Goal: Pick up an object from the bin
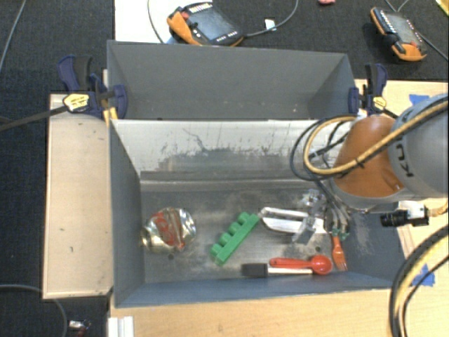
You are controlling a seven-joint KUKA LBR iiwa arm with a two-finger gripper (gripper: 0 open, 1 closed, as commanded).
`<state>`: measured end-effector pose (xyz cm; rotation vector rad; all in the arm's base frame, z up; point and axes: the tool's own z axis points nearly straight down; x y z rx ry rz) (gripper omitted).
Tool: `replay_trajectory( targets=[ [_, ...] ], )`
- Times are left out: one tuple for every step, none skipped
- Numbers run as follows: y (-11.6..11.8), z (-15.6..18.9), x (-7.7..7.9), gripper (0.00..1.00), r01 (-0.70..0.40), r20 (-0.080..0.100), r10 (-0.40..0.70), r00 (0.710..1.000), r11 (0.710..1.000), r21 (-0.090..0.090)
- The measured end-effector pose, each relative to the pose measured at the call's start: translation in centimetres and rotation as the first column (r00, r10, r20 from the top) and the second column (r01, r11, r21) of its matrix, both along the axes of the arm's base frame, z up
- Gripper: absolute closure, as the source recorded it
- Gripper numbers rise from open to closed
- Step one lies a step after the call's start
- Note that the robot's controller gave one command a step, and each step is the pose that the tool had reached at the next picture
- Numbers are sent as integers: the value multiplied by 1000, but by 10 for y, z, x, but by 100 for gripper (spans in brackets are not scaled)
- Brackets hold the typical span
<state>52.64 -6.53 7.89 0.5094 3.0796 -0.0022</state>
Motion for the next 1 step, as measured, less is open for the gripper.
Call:
replay_trajectory(
  targets=[
    [0, 0, 0, 100, -2, 0, 2, 1000, 1000, 0]
  ],
)
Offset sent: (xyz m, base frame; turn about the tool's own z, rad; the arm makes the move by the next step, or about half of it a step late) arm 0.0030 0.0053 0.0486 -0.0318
